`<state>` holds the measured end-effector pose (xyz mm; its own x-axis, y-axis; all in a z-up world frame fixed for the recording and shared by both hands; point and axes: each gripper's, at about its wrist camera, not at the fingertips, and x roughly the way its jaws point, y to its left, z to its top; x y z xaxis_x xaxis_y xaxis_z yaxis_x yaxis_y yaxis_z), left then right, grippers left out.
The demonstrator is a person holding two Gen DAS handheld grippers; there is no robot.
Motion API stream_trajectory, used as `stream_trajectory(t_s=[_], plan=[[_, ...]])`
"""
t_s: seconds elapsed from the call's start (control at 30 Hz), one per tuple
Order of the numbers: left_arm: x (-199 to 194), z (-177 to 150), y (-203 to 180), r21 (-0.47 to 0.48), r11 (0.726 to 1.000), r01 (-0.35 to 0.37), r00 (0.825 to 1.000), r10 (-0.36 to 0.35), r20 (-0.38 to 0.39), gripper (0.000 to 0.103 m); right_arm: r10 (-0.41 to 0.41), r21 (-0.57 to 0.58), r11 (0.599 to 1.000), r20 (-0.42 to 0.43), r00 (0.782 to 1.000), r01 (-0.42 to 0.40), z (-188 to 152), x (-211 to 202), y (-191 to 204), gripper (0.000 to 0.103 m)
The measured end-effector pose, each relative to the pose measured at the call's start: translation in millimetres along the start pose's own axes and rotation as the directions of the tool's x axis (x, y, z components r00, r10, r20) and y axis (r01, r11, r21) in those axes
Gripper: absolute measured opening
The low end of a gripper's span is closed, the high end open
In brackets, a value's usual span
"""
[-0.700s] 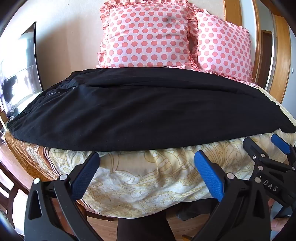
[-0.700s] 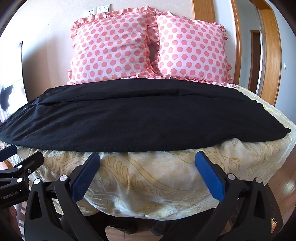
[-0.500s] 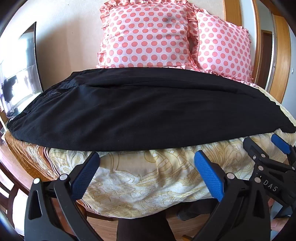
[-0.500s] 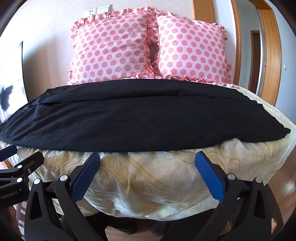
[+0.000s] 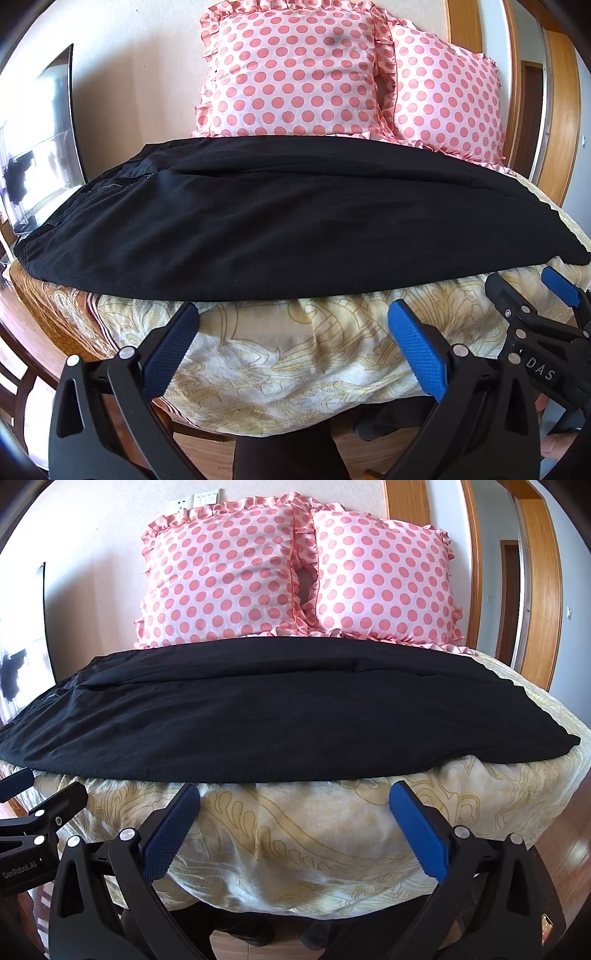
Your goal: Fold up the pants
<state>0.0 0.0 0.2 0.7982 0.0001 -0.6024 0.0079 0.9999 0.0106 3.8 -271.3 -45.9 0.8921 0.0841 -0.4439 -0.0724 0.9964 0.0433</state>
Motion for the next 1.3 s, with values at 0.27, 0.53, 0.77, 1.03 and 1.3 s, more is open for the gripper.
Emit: stream_trajectory(t_s=[0.27,0.53,0.77,1.03,1.3], plan=[[0,0,0,0.0,1.0,0.0,1.0,0.0,0.002,0.101,0.0,0.0,1.0,-0.001,1.0,0.0,1,0,0,0.102],[0,0,0,0.0,1.0,0.0,1.0,0.0,0.003,0.101,0.0,0.0,1.0,-0.002,1.0,0.0,1,0,0,0.102],[0,0,0,0.0,1.0,0.0,1.0,0.0,0.003,0.101,0.0,0.0,1.0,-0.002,1.0,0.0,7,-1,4,0.102],[0,0,0,0.0,1.0,0.0,1.0,0.0,0.003,0.101,0.001,0.0,1.0,-0.002,1.0,-0.001,13,-3,6,0.102],[0,0,0,0.0,1.0,0.0,1.0,0.0,0.002,0.101,0.001,0.0,1.0,-0.008,1.0,-0.001,15,-3,6,0.102]])
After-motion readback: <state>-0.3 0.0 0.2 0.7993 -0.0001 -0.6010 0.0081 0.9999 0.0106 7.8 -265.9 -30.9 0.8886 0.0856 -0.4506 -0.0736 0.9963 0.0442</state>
